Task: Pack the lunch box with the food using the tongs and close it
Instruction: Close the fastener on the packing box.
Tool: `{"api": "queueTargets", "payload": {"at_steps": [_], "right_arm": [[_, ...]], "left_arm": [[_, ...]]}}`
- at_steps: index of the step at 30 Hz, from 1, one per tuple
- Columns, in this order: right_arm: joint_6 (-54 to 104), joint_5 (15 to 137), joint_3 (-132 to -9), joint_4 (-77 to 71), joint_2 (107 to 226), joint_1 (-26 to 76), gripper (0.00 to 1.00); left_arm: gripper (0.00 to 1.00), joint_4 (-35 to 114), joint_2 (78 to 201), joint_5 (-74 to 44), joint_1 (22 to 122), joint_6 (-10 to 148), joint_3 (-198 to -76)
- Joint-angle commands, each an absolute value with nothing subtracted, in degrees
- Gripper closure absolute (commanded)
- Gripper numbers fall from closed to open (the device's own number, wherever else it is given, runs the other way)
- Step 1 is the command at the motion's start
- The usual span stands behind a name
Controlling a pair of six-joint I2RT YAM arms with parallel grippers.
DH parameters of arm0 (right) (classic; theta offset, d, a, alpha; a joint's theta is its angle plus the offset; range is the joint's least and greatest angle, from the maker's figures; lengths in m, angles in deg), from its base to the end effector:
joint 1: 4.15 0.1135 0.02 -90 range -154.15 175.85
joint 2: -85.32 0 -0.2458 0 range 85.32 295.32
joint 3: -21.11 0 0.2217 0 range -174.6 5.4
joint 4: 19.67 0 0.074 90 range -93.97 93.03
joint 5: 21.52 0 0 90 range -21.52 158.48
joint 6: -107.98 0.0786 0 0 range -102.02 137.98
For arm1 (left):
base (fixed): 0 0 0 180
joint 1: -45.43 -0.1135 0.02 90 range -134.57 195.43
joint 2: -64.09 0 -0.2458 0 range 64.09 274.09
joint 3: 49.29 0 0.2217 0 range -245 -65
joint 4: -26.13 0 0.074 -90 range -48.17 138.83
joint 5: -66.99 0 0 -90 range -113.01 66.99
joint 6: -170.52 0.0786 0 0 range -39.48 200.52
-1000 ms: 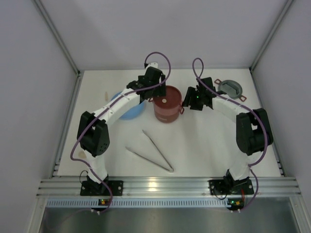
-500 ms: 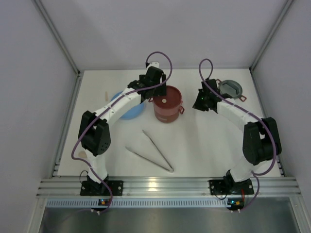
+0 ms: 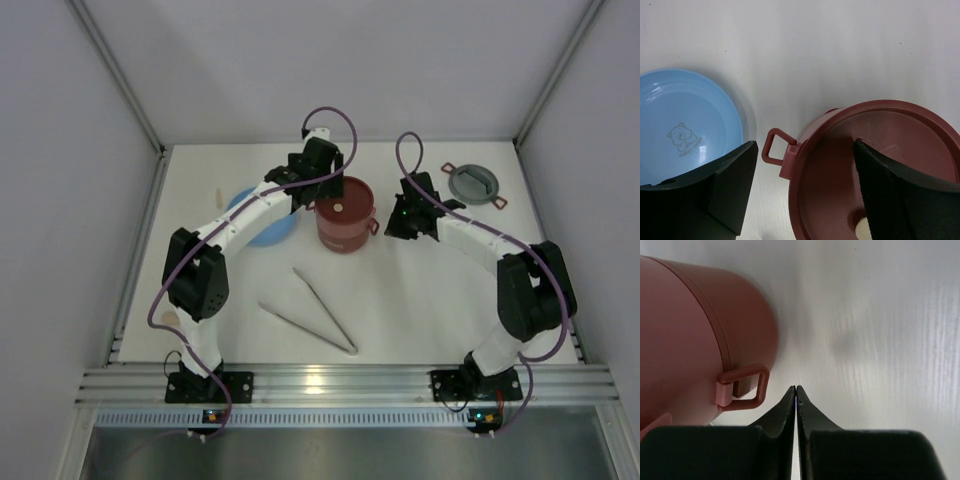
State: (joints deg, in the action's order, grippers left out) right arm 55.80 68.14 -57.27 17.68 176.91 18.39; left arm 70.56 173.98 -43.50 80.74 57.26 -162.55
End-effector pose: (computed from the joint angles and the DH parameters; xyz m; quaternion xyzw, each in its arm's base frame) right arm 0.3138 0.1297 0.1907 0.1261 0.9329 0.1672 0.2931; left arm 0.3719 -0.2297 0.2607 0.0207 0.8985 -0.0582 0.4347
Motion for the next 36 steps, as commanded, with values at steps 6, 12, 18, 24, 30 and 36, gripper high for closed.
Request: {"api": "queueTargets", "payload": {"at_steps": [6,12,18,24,30,36], "right_arm": [[59.1,76.9,-63.9,6.7,188.7,19.7,1.00],[58.9,76.2,-63.2,3.2,189.2,19.7,1.00],[57.9,79.2,-66.3,3.1,192.6,19.6,1.00],[58.0,76.5,-65.6,5.2,191.6,19.1,1.00],[57.9,71.8,-66.3,9.4,188.0,18.9,1.00],[57.0,66.9,-64.1,11.5,176.3,18.9,1.00]], "left_arm": [[0.19,76.9,178.3,-43.9,81.0,59.7,-161.9],[0.19,77.3,178.5,-44.1,81.1,59.8,-162.2],[0.19,77.7,178.5,-44.3,81.1,59.7,-162.3],[0.19,77.9,178.4,-44.5,81.1,59.7,-161.9],[0.19,77.7,178.2,-44.9,81.1,59.5,-161.1],[0.19,76.9,177.5,-44.7,81.1,59.4,-160.6]]}}
